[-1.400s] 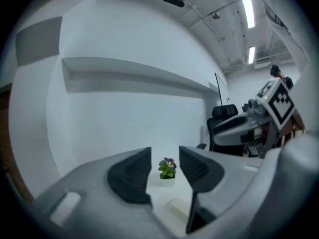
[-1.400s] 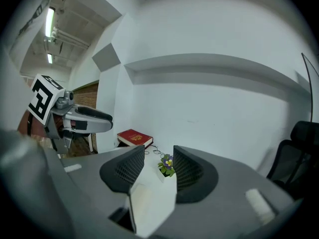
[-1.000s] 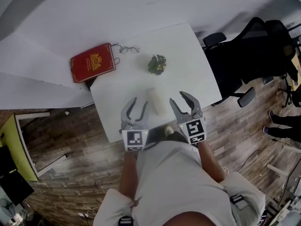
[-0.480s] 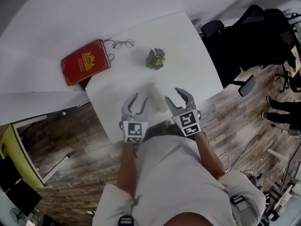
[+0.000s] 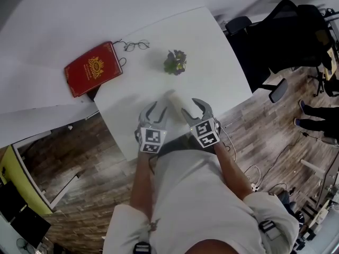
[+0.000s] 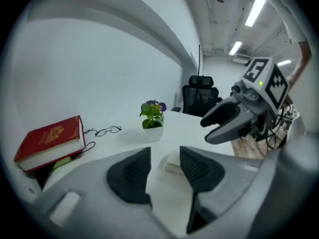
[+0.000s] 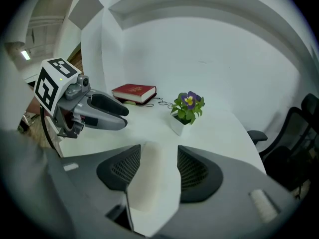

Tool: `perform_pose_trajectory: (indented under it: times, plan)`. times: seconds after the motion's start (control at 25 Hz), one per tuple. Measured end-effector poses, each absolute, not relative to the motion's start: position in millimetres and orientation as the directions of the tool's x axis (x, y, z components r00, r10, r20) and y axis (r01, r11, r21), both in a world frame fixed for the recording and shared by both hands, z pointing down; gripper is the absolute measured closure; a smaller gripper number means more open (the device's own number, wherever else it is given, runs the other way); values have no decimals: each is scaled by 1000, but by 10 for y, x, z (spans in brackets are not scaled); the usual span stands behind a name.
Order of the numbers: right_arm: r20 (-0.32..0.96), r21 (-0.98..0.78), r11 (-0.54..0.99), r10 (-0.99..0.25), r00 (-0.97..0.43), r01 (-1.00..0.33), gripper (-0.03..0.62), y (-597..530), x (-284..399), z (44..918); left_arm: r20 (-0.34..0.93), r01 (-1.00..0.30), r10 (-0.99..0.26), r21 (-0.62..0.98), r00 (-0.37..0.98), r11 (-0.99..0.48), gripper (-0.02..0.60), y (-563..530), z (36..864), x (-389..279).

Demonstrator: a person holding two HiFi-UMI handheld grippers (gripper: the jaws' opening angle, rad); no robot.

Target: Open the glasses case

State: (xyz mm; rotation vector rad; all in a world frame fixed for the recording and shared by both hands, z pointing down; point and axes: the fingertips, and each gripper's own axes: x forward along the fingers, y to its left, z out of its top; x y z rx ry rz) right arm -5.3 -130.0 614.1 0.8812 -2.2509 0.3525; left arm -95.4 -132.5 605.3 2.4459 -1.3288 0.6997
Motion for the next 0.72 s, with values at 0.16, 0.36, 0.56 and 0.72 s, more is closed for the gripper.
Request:
perform_pose_trajectory:
  times: [0.16, 0.36, 0.56, 0.72]
  plan:
    - [711, -7, 734, -474, -520, -679, 370, -1261, -87, 6284, 542, -823, -685, 22, 487, -568, 399, -1362, 6196, -926]
    - [731, -8, 731, -461, -503, -682, 366, -1227, -97, 6405, 569, -805, -649, 40, 506, -592, 394, -1376, 6349, -896]
    - [746, -11, 732, -447, -493, -681, 360, -1209, -136, 6502, 589, -780, -614, 44, 525, -625, 390, -1377, 6476, -869]
    - [759, -16, 736, -432, -488, -677, 350, -1181, -184, 6562, 611, -758, -578, 55, 541, -650, 388, -1352, 6575, -849]
